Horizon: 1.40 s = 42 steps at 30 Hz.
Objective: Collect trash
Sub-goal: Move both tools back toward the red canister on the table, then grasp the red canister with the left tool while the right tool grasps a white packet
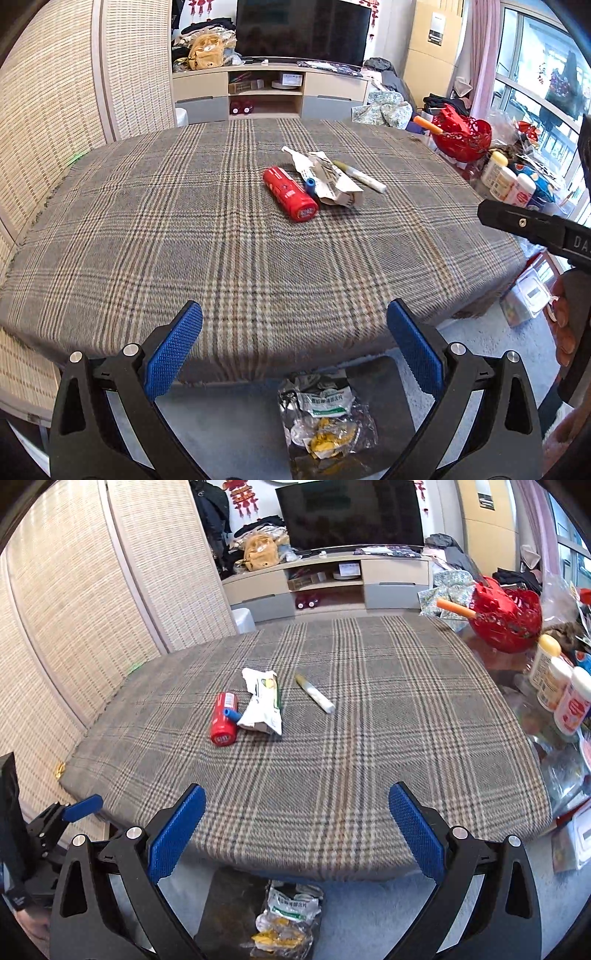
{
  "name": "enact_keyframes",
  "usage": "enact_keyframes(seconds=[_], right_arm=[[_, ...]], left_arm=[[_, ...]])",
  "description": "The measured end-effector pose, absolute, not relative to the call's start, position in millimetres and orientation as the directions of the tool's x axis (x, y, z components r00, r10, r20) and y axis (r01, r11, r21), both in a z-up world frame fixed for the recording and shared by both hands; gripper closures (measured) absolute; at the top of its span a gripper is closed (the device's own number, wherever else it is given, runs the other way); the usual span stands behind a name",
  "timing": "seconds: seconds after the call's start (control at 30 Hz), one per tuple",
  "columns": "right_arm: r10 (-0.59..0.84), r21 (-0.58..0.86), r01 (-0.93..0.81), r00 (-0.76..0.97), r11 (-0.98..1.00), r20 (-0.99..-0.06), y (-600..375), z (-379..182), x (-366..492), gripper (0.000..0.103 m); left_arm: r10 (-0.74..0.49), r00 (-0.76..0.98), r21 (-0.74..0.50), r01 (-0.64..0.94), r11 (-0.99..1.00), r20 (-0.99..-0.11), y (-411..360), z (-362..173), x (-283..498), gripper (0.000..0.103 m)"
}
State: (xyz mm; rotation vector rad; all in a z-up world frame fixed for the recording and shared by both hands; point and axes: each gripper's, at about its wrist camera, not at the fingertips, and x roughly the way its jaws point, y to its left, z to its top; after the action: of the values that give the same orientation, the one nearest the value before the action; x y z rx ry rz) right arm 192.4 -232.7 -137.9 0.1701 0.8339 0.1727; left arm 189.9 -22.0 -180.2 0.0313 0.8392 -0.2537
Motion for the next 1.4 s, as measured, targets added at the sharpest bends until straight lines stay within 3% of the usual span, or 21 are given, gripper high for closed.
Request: enact_keyframes(seconds=[0.27,0.4,0.5,0.73,0.93,1.07,1.17,1.27,1.37,1.4], right_arm=[[0.267,0.264,-0.105,0.648,0.959,-0.713,-219.1,-149.0,257.9,0.004],[0.308,0.295,-0.125,0.611,0.947,-0.729,-206.1,-162.5,290.9,0.024],[0.301,0.268,-0.148,0.601,0.952,-0.740,-192.1,-169.6,310.5,0.035],[0.297,0.262,-0.147,0.584,0.954,-0.756,-179.7,-182.5,338.2,0.048],[0.270,0.226,-0.147,0.555,0.963,-0.787,-170.4,-196.9,352.0,0.050],[0.242,0.206,-0.127,0.536,0.970,-0.809,-172.6,-209.0,358.2,0.059],[0.238,0.207,-0.118,0.534,0.971,-0.811,-175.8,-213.9,360.0,0.064],[0.226,0.195,-0.115,0.534,0.974,-0.814,-176.6,-214.7,360.0,0.087],[0.225,0.190,-0.121,0.540,0.974,-0.811,-177.2,-214.5,358.2,0.090],[0.230,0.196,-0.121,0.541,0.973,-0.809,-178.8,-214.0,356.7,0.091]], left_arm=[[-0.205,0.632,-0.086,0.215,0.973,-0.748,-23.6,-194.3,249.5,0.008],[-0.212,0.620,-0.100,0.210,0.973,-0.755,-28.0,-205.2,280.6,0.009],[-0.211,0.618,-0.104,0.205,0.973,-0.757,-31.8,-212.2,296.3,0.016],[-0.227,0.603,-0.117,0.217,0.969,-0.765,-46.5,-224.0,328.1,0.018],[-0.222,0.578,-0.119,0.210,0.970,-0.785,-53.0,-239.5,347.5,0.022],[-0.198,0.587,-0.086,0.214,0.973,-0.785,-49.5,-244.3,352.6,0.025],[-0.192,0.589,-0.083,0.207,0.975,-0.785,-43.1,-243.7,357.2,0.031],[-0.182,0.593,-0.069,0.208,0.976,-0.784,-38.7,-243.5,361.6,0.040],[-0.179,0.596,-0.060,0.214,0.975,-0.783,-37.1,-242.3,366.1,0.049],[-0.178,0.597,-0.057,0.216,0.975,-0.782,-36.3,-241.9,367.2,0.058]])
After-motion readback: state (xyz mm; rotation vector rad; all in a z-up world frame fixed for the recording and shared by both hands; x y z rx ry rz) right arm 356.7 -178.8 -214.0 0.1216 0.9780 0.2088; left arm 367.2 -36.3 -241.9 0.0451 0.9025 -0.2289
